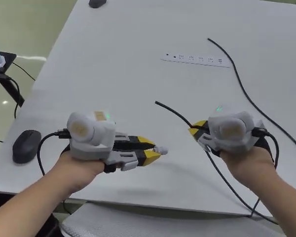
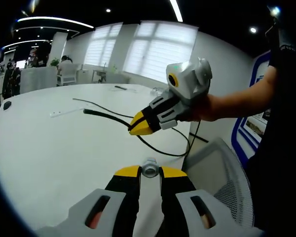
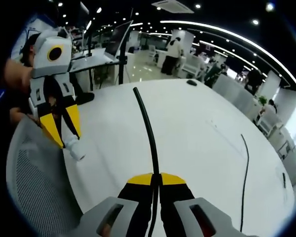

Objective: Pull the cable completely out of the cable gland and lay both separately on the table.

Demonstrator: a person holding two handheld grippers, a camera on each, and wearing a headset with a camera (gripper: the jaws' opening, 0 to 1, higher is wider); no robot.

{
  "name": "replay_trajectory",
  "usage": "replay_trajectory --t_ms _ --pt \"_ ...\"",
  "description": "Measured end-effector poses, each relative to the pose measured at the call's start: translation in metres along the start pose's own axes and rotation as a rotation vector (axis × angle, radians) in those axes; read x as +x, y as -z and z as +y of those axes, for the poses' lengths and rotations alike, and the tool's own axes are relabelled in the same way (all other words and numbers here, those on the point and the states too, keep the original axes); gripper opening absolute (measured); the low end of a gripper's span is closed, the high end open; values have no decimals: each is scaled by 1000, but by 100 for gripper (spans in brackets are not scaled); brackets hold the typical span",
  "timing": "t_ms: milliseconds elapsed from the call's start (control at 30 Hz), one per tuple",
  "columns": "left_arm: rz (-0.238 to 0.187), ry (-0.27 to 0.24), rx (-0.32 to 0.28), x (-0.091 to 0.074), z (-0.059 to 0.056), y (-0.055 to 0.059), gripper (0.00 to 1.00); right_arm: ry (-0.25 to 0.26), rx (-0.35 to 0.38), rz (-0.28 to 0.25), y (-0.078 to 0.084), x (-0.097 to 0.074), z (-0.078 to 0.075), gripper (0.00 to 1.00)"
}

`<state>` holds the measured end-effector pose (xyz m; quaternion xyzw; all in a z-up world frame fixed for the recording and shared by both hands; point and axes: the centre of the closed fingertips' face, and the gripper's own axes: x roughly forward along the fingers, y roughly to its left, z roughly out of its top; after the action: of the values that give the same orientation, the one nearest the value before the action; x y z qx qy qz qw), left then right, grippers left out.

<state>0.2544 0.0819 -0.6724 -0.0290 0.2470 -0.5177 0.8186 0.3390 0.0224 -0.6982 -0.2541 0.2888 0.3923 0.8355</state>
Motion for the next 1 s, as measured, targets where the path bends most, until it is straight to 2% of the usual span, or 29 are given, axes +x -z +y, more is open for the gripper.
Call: replay_trajectory --t_ms 100,267,467,533,633,700,1000 --pt "8 -2 -8 0 6 9 15 -11 -37 22 0 14 6 0" --pt "9 -7 -28 -3 13 19 15 -39 -29 38 -1 33 12 0" --pt "6 -25 -49 -13 23 34 15 -71 -55 54 -6 57 20 0" --pt "7 -35 -59 -16 29 42 15 -81 -57 60 -5 66 22 0" --pt "2 -48 -81 -20 36 48 15 -112 -45 74 -2 79 28 0" --pt "-5 -60 -106 -23 42 53 15 -115 -69 77 -4 85 30 0" --pt "20 -107 -114 -35 69 75 15 -159 -145 127 1 112 44 0"
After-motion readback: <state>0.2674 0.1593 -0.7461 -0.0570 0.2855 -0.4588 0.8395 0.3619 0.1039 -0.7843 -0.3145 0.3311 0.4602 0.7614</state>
